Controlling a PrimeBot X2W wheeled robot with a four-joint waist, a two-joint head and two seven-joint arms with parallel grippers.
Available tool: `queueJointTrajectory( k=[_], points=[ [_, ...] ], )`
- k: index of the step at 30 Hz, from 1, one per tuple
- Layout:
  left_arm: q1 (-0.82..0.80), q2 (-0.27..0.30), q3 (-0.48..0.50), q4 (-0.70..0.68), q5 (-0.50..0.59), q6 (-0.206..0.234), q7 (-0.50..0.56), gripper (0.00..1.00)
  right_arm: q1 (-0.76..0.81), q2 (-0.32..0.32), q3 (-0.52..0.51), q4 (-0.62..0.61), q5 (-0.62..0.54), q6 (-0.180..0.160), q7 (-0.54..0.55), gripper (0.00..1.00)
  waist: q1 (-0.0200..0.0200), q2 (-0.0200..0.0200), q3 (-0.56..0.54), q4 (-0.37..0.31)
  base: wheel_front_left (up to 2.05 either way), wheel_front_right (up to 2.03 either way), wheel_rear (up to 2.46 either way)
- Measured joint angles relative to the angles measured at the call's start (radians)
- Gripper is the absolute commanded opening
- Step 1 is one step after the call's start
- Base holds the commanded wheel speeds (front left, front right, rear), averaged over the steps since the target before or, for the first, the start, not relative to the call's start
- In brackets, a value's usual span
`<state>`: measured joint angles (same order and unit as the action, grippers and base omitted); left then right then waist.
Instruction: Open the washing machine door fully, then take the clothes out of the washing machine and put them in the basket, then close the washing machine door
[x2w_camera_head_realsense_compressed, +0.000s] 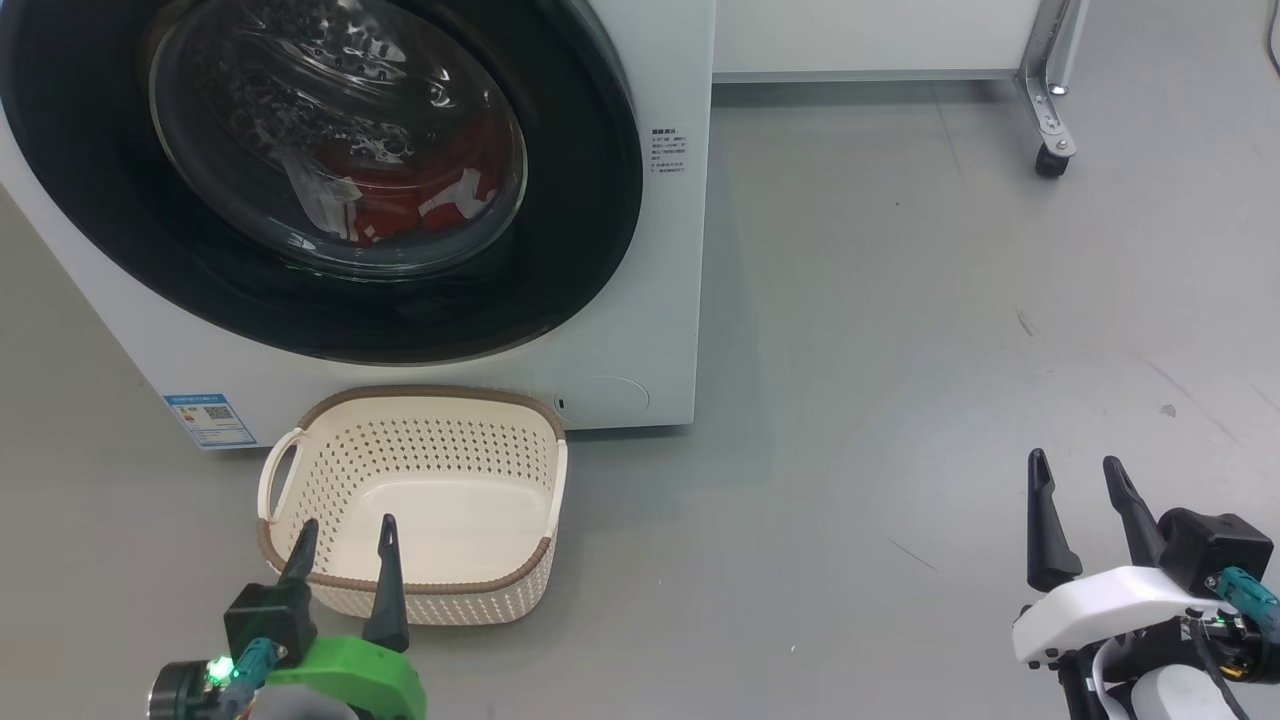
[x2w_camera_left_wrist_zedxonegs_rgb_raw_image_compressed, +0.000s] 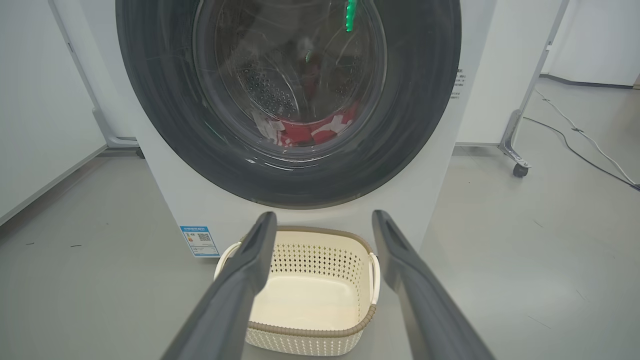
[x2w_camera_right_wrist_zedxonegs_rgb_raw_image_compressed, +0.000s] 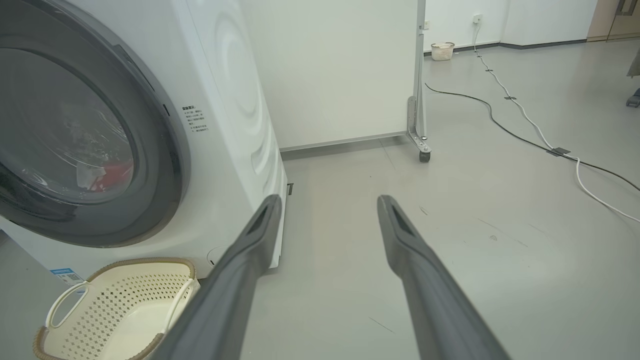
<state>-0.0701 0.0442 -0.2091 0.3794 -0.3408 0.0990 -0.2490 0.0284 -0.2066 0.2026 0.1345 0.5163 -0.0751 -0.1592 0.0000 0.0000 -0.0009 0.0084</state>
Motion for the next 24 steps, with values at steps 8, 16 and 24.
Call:
queueJointTrajectory(
  k=[8,16,24],
  points=[
    [-0.008,0.0,-0.004,0.005,-0.026,0.002,0.0,1.0,0.0,0.002,-0.002,0.004,0.0,-0.008,0.0,1.0,0.0,0.0,0.001,0.0,0.0,0.0,0.0],
    [-0.009,0.0,-0.011,0.012,-0.026,0.002,0.0,1.0,-0.001,0.002,-0.002,0.007,-0.001,-0.008,0.0,1.0,0.0,0.0,0.003,0.0,0.0,0.0,0.0],
    [-0.013,0.0,-0.015,0.012,-0.026,0.007,0.0,1.0,-0.005,0.002,-0.002,0.006,-0.001,-0.008,0.0,1.0,0.0,0.0,0.006,0.003,0.0,0.0,0.0]
  ],
)
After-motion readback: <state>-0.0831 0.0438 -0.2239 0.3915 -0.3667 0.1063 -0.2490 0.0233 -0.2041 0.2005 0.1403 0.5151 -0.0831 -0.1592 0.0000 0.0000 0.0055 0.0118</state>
